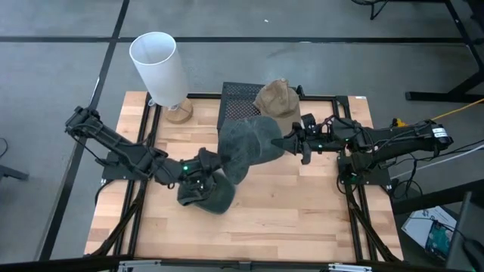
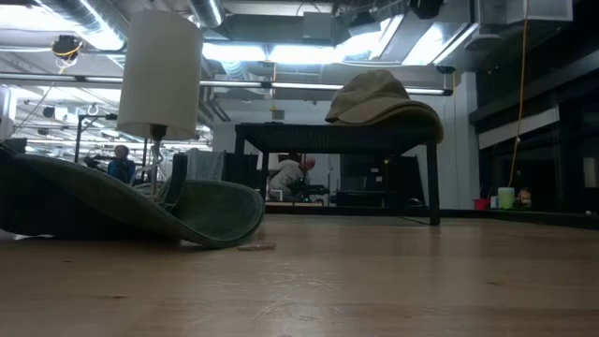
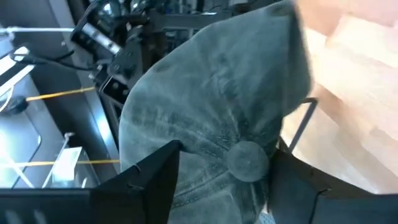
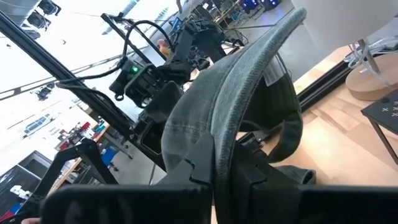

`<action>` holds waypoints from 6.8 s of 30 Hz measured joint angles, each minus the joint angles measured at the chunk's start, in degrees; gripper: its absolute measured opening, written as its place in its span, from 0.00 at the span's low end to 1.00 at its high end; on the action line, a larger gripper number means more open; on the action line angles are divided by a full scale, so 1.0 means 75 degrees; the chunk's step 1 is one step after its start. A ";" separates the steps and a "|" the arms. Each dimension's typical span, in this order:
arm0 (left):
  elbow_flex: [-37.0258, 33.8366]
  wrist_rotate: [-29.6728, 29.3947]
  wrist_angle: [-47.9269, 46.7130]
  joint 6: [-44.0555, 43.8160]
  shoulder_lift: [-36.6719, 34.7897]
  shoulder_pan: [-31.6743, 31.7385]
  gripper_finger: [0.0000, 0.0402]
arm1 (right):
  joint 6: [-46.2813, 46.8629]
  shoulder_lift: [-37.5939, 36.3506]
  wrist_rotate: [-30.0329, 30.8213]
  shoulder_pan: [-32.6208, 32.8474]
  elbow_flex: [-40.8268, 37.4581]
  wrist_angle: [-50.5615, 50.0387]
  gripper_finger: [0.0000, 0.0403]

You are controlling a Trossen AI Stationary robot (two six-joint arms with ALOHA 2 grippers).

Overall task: Pick & Place hat
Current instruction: Put the top black cap on the shelf, then put the black cap on the shelf

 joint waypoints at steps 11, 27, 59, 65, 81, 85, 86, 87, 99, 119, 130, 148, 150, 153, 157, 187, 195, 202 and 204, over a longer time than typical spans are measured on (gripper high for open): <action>0.0003 0.0574 0.0680 -0.0412 0.0020 0.0257 0.10 | -0.0274 0.0087 0.0132 0.0003 0.0006 -0.0164 0.05; 0.0003 0.0513 0.0533 -0.2519 -0.1363 -0.0361 0.05 | -0.2065 0.0569 -0.0221 0.0003 0.0006 -0.0120 0.42; 0.0003 0.2024 -0.0701 -0.5172 -0.1367 0.0342 0.05 | -0.4634 0.5048 -0.0985 0.0271 0.2155 0.2909 0.92; 0.0002 0.2257 -0.0671 -0.5136 -0.1358 0.0423 0.06 | -0.4631 0.5487 -0.1134 0.0271 0.3263 0.1482 0.91; 0.0040 0.2036 -0.1185 -0.6449 -0.1459 0.0661 0.08 | -0.3955 0.5409 -0.1294 0.0259 0.3512 0.0338 0.04; 0.0454 0.2838 -0.2333 -0.7648 -0.1615 0.1116 0.14 | -0.3652 0.5305 -0.1306 0.0239 0.3512 0.0049 0.05; 0.0590 0.3124 -0.2543 -0.7911 -0.1639 0.1218 0.16 | -0.3654 0.5272 -0.1262 0.0239 0.3512 -0.0036 0.05; 0.0718 0.3393 -0.2709 -0.8142 -0.1651 0.1305 0.18 | -0.3657 0.5239 -0.1168 0.0244 0.3512 -0.0098 0.04; 0.1778 0.6995 -0.4991 -0.9623 -0.1969 0.1978 0.34 | -0.3811 0.4969 0.1586 0.0238 0.3885 -0.1722 0.04; 0.0831 0.6607 -0.5178 -1.1131 -0.2398 0.2122 0.34 | -0.2901 0.5155 0.4024 -0.1148 0.4672 -0.2990 0.04; 0.0557 0.6562 -0.4609 -1.1211 -0.1961 0.2122 0.35 | -0.1999 0.5378 0.3610 -0.2006 0.4669 -0.3314 0.04; 0.0557 0.6554 -0.4542 -1.1598 -0.1444 0.2122 0.35 | -0.2127 0.5496 0.3124 -0.2509 0.4669 -0.3751 0.14; 0.0557 0.6551 -0.4523 -1.1743 -0.1433 0.2122 0.35 | -0.2279 0.5496 0.3126 -0.2509 0.4669 -0.3751 0.17; 0.0557 0.6545 -0.4480 -1.1867 -0.1396 0.2122 0.35 | -0.2481 0.5496 0.3140 -0.2509 0.4669 -0.3748 0.22; 0.0557 0.6517 -0.4355 -1.2058 -0.1402 0.2122 0.35 | -0.2709 0.5496 0.3150 -0.2509 0.4669 -0.3719 0.33; 0.0557 0.6364 -0.4167 -1.1957 -0.1402 0.2122 0.35 | -0.5601 0.5444 -0.0768 -0.1417 0.5438 -0.4156 0.60; 0.0557 0.6367 -0.4568 -1.1979 -0.1405 0.2103 0.35 | -0.5581 0.5383 -0.0530 -0.0166 0.5438 -0.4861 0.60; 0.0557 0.6361 -0.5655 -1.2056 -0.1408 0.1679 0.35 | -0.6707 0.5382 -0.1419 0.0638 0.5333 -0.4768 0.60; 0.0557 0.6202 -0.5753 -1.2120 -0.1408 0.1489 0.35 | -0.6776 0.5374 -0.1566 0.0770 0.5075 -0.4332 0.60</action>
